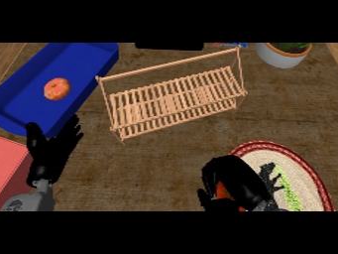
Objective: Pick the tomato from the placemat and place it in the tiered shelf
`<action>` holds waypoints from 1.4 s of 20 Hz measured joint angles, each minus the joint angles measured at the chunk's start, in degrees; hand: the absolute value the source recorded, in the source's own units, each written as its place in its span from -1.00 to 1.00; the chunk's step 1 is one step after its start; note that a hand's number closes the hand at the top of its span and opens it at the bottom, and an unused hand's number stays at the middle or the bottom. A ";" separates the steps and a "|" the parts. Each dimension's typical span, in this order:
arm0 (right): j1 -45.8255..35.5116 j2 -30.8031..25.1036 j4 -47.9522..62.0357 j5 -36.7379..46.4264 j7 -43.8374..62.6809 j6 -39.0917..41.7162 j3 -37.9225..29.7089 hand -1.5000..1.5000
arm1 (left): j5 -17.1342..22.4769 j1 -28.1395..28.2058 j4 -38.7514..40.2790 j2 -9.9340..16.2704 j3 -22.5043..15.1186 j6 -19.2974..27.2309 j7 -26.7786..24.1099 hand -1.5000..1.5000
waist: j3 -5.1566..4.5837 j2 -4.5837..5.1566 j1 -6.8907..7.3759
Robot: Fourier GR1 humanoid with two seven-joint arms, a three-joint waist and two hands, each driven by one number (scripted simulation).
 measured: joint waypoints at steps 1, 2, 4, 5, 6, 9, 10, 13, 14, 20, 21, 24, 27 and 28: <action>-0.80 1.87 -0.51 2.08 2.12 -0.60 3.65 1.00 | 0.05 0.08 0.12 -0.12 0.07 0.07 -0.02 0.00 | 0.10 0.01 -0.20; -1.68 3.35 -1.30 3.12 4.54 -1.77 7.15 1.00 | 0.09 -0.01 0.12 -0.21 0.18 0.27 0.22 0.00 | 0.20 0.04 -0.40; -2.98 5.44 -3.45 4.70 9.42 -5.04 13.77 1.00 | 0.08 0.02 0.80 -0.13 0.61 0.24 -0.64 0.00 | 0.37 0.06 -0.90; -3.31 6.16 -5.03 5.99 11.52 -6.33 16.54 1.00 | 0.29 0.30 0.42 -0.05 0.74 0.14 -0.36 0.00 | 0.41 0.04 -1.14; -4.38 6.72 -6.82 6.39 14.10 -7.60 18.72 1.00 | 0.20 0.22 0.27 -0.21 0.75 0.48 -0.07 0.00 | 0.45 0.05 -1.32; -8.16 6.76 -11.58 9.24 21.21 -10.45 23.53 1.00 | 0.21 0.54 0.12 -0.10 1.03 0.54 -0.19 0.00 | 0.47 -0.01 -1.77; -9.56 6.11 -12.03 11.20 23.16 -11.43 24.86 1.00 | 0.07 0.57 0.03 -0.07 0.99 0.65 0.02 0.00 | 0.47 -0.04 -1.91; -13.60 5.36 -15.91 15.07 28.85 -12.63 25.95 1.00 | 0.15 0.80 -0.28 0.06 1.14 0.69 0.56 0.00 | 0.44 -0.13 -2.33; -15.08 5.57 -18.24 15.16 31.53 -12.36 26.06 1.00 | 0.39 0.88 -0.49 0.11 1.19 0.53 0.95 0.00 | 0.42 -0.17 -2.34; -27.52 7.64 -29.39 10.23 43.40 -8.22 20.52 1.00 | 0.50 0.68 -0.34 0.31 1.37 0.14 1.09 0.00 | 0.38 0.00 -2.15; -29.82 7.72 -30.11 8.88 44.26 -7.91 18.47 1.00 | 0.49 0.95 -0.82 0.21 1.19 0.09 1.15 0.00 | 0.37 0.00 -2.06; -36.68 7.84 -30.22 5.21 46.66 -7.35 12.80 1.00 | 0.67 1.35 -1.28 0.54 1.42 -0.17 1.46 0.00 | 0.32 0.00 -1.93; -43.12 7.94 -28.02 0.98 47.64 -6.78 6.01 1.00 | 0.43 1.63 -1.21 0.47 1.26 -0.38 0.72 0.00 | 0.32 0.04 -1.95; -45.34 7.97 -26.83 -0.19 47.69 -6.64 3.64 1.00 | 0.57 1.79 -1.47 0.43 1.26 -0.51 0.71 0.00 | 0.32 0.05 -1.91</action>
